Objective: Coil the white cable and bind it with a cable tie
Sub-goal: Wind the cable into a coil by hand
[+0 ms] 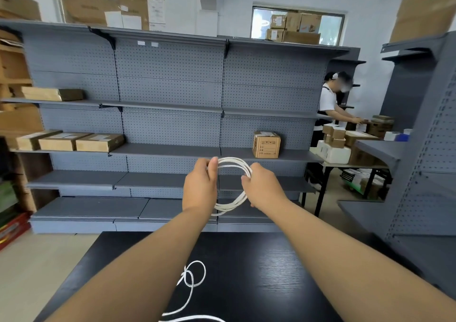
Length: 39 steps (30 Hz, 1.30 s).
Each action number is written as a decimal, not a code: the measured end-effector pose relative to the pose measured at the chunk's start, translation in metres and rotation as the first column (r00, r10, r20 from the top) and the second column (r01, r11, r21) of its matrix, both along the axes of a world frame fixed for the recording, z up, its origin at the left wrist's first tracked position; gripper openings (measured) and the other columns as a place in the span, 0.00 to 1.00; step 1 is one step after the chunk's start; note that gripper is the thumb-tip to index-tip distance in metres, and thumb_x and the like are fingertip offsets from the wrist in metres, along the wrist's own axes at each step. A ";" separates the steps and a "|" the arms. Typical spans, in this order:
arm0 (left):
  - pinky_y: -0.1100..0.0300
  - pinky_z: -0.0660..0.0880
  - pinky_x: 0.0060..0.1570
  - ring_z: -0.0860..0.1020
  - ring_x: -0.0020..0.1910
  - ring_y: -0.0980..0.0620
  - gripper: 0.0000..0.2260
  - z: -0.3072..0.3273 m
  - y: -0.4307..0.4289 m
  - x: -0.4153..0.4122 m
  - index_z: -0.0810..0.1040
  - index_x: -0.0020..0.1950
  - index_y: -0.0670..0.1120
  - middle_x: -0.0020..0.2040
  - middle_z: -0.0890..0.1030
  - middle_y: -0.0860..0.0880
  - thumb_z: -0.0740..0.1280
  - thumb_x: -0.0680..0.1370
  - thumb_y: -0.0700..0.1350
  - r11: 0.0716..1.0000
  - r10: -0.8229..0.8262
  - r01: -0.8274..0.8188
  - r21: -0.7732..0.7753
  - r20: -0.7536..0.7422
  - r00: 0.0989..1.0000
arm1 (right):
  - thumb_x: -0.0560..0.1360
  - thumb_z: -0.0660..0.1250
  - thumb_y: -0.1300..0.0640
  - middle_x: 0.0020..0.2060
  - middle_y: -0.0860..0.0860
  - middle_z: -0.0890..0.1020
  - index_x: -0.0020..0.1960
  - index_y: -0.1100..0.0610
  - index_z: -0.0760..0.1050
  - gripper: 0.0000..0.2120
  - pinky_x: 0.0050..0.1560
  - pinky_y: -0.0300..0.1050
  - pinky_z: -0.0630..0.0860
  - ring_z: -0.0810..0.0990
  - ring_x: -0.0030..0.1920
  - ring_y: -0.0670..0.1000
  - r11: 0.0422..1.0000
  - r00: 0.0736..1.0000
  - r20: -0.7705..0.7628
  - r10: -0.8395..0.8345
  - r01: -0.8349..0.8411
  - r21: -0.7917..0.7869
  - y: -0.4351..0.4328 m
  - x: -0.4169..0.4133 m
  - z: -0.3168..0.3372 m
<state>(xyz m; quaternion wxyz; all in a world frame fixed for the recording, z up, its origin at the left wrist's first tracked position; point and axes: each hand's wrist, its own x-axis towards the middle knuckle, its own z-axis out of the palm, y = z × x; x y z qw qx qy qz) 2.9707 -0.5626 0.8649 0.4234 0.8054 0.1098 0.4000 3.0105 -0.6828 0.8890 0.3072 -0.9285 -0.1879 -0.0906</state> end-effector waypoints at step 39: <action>0.52 0.68 0.36 0.76 0.40 0.40 0.18 0.004 -0.005 -0.006 0.72 0.46 0.42 0.35 0.74 0.46 0.50 0.81 0.54 0.881 0.081 0.003 0.474 -0.157 0.984 | 0.81 0.52 0.62 0.49 0.58 0.77 0.58 0.61 0.64 0.08 0.35 0.47 0.65 0.78 0.44 0.59 0.889 0.918 0.334 0.213 -0.039 -0.457 -0.006 -0.009 -0.009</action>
